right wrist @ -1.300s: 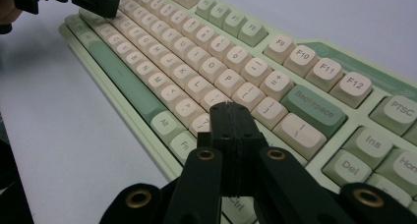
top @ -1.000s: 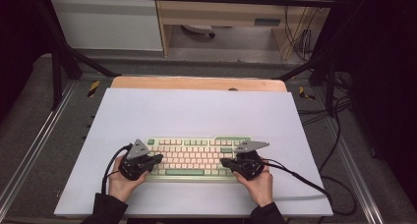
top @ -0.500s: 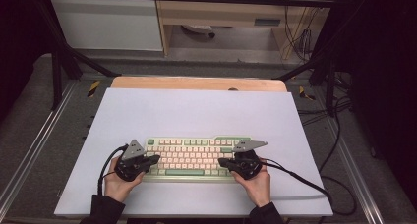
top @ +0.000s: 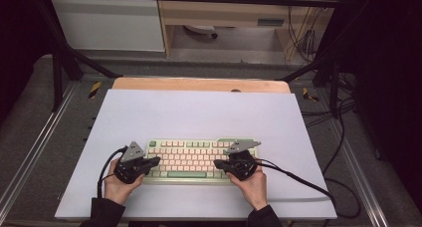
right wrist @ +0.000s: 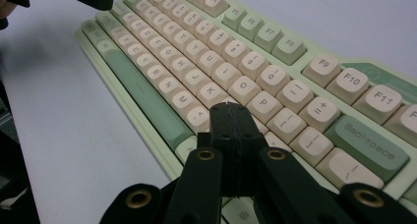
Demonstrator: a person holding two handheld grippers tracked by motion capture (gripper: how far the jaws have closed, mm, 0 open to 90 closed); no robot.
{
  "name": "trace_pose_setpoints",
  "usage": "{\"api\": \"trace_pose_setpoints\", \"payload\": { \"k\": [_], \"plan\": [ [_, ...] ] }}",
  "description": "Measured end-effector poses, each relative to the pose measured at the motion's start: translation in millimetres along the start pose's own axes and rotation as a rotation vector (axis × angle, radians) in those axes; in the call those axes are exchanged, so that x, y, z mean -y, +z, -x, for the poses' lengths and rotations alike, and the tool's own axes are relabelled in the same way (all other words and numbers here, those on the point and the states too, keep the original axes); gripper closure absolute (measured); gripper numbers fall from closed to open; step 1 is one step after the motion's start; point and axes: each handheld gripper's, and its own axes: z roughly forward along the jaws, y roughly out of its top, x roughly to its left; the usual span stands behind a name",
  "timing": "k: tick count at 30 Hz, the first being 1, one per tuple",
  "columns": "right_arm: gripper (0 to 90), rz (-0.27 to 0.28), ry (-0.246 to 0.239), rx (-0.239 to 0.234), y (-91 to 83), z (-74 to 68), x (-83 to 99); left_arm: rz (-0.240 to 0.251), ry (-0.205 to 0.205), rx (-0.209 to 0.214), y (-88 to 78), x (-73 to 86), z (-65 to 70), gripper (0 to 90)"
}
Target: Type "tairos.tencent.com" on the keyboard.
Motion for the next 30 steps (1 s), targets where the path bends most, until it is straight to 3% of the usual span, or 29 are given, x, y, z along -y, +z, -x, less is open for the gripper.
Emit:
{"api": "trace_pose_setpoints", "payload": {
  "k": [6, 30],
  "plan": [
    [90.0, -0.002, -0.004, -0.023, 7.4, -3.1, -1.5, 0.002, 0.001, 0.003, -0.3, -0.3, -0.2, 90.0],
    [90.0, -0.039, -0.014, -0.015, 24.0, -3.7, 6.8, -0.001, 0.001, 0.004, 1.4, 0.4, -0.4, 90.0]
  ]
}}
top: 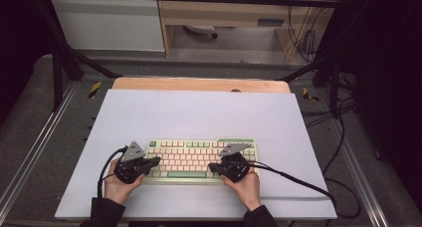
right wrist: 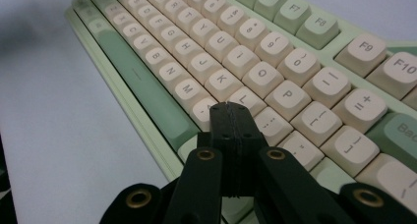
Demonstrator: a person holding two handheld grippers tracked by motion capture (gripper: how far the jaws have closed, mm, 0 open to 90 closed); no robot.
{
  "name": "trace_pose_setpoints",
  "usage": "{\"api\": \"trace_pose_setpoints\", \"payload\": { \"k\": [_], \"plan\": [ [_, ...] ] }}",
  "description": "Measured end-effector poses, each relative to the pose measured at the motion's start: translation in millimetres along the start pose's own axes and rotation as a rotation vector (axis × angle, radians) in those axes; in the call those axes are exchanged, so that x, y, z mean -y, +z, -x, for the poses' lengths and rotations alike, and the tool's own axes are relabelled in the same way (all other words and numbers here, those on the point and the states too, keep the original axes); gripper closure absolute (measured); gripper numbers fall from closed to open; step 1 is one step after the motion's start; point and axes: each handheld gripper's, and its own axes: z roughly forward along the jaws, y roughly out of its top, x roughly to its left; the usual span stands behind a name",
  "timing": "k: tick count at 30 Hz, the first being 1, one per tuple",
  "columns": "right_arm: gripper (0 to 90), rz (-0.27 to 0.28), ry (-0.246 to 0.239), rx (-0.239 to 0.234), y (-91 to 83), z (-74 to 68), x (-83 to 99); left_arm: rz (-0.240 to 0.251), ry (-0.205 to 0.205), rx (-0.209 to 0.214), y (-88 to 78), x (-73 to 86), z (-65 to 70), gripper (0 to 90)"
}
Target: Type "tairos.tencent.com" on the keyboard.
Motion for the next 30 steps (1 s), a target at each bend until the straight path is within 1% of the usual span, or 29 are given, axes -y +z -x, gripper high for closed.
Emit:
{"api": "trace_pose_setpoints", "payload": {
  "k": [5, 9, 13, 25, 30],
  "plan": [
    [90.0, 0.0, -0.002, 0.001, 0.2, -0.1, 0.3, 0.001, 0.0, 0.0, -0.3, 0.0, -0.1, 90.0],
    [90.0, 0.014, -0.006, 0.004, -5.4, 0.4, -1.9, 0.002, 0.001, 0.001, -0.5, 0.0, 0.1, 90.0],
    [90.0, 0.013, -0.005, 0.015, -10.6, 1.9, -3.0, 0.001, 0.001, 0.002, -0.5, 0.0, 0.4, 89.9],
    [90.0, 0.045, 0.022, 0.036, -26.7, 14.4, 1.0, 0.007, 0.002, 0.005, -1.8, -1.7, 1.9, 90.0],
    [90.0, 0.047, 0.029, 0.041, -33.1, 17.8, 3.6, 0.002, 0.001, 0.006, -0.6, -3.2, 3.7, 90.0]
  ]
}}
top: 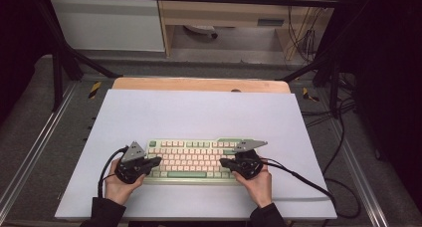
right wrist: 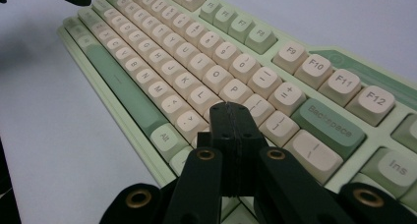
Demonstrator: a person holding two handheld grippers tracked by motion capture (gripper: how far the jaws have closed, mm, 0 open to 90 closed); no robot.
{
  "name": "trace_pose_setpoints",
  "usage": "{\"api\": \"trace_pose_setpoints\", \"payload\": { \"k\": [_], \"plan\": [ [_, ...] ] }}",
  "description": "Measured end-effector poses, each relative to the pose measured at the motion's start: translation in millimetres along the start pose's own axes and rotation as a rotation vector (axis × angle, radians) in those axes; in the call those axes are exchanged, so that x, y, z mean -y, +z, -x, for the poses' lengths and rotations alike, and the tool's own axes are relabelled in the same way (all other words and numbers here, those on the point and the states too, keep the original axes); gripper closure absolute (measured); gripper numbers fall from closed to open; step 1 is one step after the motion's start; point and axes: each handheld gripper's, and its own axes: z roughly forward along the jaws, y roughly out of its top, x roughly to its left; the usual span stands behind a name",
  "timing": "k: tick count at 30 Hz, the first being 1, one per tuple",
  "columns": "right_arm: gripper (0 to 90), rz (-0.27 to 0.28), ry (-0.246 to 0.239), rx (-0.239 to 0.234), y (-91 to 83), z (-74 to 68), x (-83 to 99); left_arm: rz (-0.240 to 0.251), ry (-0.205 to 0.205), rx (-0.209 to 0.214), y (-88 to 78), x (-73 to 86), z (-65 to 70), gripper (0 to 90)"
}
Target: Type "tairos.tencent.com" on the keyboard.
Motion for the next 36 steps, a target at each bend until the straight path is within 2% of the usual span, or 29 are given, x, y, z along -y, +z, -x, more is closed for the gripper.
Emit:
{"api": "trace_pose_setpoints", "payload": {
  "k": [12, 36],
  "plan": [
    [90.0, 0.004, 0.005, 0.011, -8.0, 6.9, 6.6, 0.003, 0.006, 0.003, 3.0, -8.1, 6.5, 90.0],
    [90.0, 0.003, 0.01, 0.012, -10.0, 8.2, 8.1, -0.013, 0.037, 0.021, 28.5, -30.6, 22.1, 90.0]
  ]
}}
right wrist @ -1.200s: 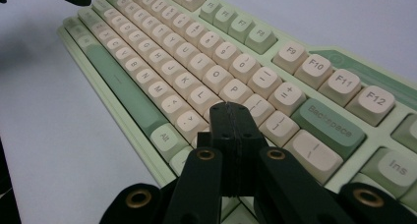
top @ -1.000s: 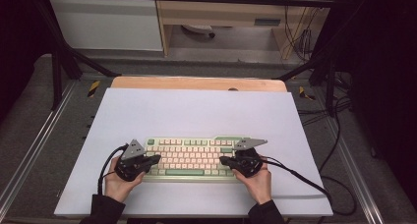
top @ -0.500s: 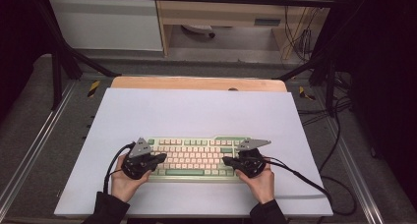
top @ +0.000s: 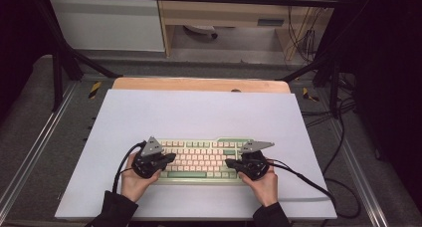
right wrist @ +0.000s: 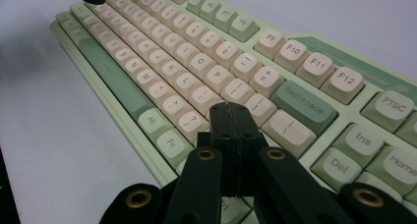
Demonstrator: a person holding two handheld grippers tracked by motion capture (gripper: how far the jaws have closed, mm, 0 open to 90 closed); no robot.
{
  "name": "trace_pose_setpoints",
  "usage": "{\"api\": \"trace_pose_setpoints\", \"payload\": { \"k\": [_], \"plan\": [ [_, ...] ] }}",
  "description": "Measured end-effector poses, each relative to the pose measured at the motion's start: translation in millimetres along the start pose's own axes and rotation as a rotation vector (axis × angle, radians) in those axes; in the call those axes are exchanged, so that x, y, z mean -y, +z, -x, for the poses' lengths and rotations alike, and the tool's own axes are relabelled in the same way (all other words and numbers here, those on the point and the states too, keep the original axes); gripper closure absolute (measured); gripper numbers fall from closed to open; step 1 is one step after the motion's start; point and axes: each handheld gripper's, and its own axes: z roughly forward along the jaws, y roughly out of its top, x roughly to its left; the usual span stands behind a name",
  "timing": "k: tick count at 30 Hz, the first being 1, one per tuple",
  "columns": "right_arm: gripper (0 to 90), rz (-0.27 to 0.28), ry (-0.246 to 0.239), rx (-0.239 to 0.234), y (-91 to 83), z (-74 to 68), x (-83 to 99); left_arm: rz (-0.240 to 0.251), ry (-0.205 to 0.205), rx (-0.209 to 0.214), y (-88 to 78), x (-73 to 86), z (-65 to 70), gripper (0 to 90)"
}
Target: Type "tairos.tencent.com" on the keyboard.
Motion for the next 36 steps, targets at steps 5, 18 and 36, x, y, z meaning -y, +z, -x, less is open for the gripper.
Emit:
{"api": "trace_pose_setpoints", "payload": {
  "k": [5, 18, 36],
  "plan": [
    [90.0, 0.002, 0.001, 0.0, -0.2, 0.0, 0.0, -0.001, 0.005, 0.005, 6.7, -6.2, 3.0, 89.9],
    [90.0, 0.001, 0.001, 0.0, -0.2, 0.2, -0.1, -0.004, 0.0, 0.006, 24.2, -16.6, 6.4, 89.9],
    [90.0, 0.009, -0.001, 0.001, -2.4, 0.2, -0.6, -0.037, 0.006, -0.014, 38.8, -10.8, 6.2, 89.9]
  ]
}}
